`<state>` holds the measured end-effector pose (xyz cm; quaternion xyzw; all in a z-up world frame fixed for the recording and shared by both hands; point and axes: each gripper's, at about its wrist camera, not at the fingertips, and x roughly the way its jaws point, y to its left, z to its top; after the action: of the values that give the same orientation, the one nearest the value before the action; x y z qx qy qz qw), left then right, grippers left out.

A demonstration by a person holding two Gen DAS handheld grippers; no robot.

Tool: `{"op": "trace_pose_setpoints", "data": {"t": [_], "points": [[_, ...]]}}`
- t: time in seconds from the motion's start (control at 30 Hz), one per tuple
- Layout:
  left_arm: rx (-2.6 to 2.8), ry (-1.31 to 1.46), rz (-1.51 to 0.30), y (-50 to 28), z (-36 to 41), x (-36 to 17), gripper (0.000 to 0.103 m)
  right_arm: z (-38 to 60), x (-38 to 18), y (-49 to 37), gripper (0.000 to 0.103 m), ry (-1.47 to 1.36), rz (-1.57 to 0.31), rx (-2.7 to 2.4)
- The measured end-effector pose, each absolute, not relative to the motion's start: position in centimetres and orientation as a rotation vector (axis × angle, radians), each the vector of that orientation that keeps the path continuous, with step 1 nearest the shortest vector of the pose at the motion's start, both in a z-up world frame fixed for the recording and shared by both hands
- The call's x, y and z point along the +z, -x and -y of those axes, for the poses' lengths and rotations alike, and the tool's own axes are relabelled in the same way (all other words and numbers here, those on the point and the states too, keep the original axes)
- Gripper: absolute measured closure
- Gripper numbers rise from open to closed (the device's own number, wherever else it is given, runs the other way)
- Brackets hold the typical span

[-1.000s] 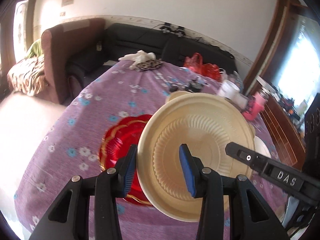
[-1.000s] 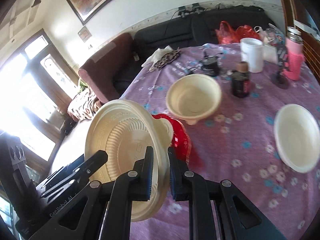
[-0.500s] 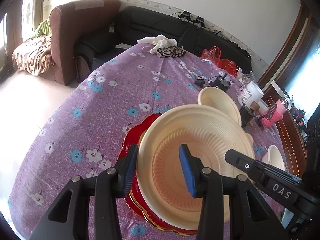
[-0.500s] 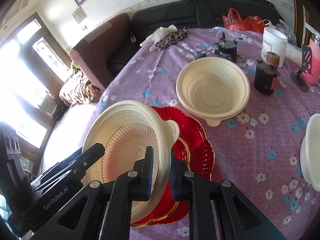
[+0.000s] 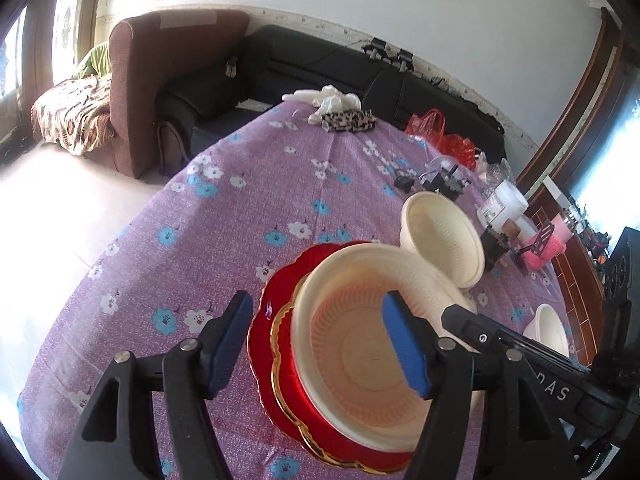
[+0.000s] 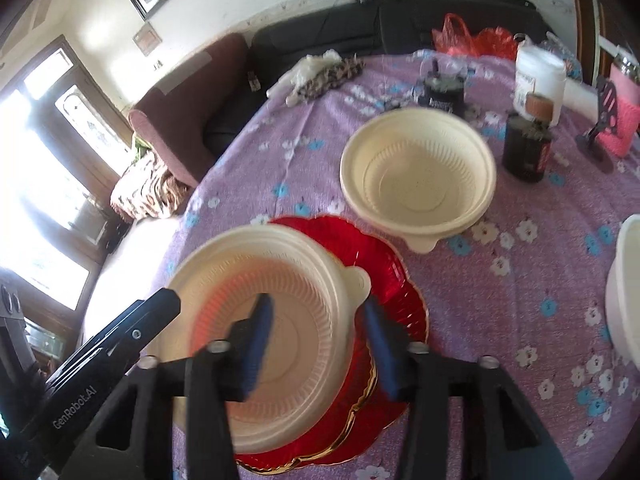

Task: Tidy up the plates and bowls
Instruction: 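Lower the beige bowl onto the stacked red plates and open both grippers, then move both grippers to the large white bowl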

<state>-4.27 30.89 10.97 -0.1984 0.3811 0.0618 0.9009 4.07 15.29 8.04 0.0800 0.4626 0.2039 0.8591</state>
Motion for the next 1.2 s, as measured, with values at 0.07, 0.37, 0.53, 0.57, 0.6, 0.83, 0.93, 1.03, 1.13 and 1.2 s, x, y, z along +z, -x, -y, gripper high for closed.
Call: {"op": "trace_pose_setpoints", "data": {"t": [0.07,0.37,0.53,0.57,0.6,0.83,0.93,1.03,1.13,1.2], "points": [[0.132,0.417,-0.772,4.9,-30.9,11.6,0.034,-15.0,8.9,-3.5,0.048,-0.159,-0.941,0.426],[0.2,0.273,-0.628,10.0,-27.4,15.2,0.022,-11.7,11.0,0.5,0.039,-0.168,-0.85,0.404],[0.224,0.109,-0.554,12.3,-23.3,16.7,0.015,-9.0,10.6,2.8,0.038,-0.185,-0.839,0.374],[0.217,0.079,-0.547,12.6,-22.3,16.9,0.014,-8.3,10.5,3.3,0.038,-0.199,-0.841,0.369],[0.205,0.056,-0.547,12.8,-21.5,17.0,0.014,-7.8,10.4,3.6,0.038,-0.21,-0.842,0.364],[0.152,-0.018,-0.576,13.7,-17.0,16.7,0.014,-3.0,10.0,6.2,0.037,-0.262,-0.82,0.319],[0.137,-0.052,-0.586,13.8,-15.2,16.6,0.014,-0.5,9.8,6.9,0.034,-0.282,-0.813,0.289],[0.121,-0.083,-0.595,13.9,-13.5,16.4,0.013,2.2,9.4,7.1,0.034,-0.311,-0.814,0.257],[0.105,-0.11,-0.607,13.8,-12.1,16.1,0.013,4.9,9.0,7.2,0.034,-0.345,-0.816,0.225],[0.096,-0.126,-0.614,13.4,-11.0,15.9,0.013,6.5,8.8,7.2,0.034,-0.363,-0.815,0.201]]}}
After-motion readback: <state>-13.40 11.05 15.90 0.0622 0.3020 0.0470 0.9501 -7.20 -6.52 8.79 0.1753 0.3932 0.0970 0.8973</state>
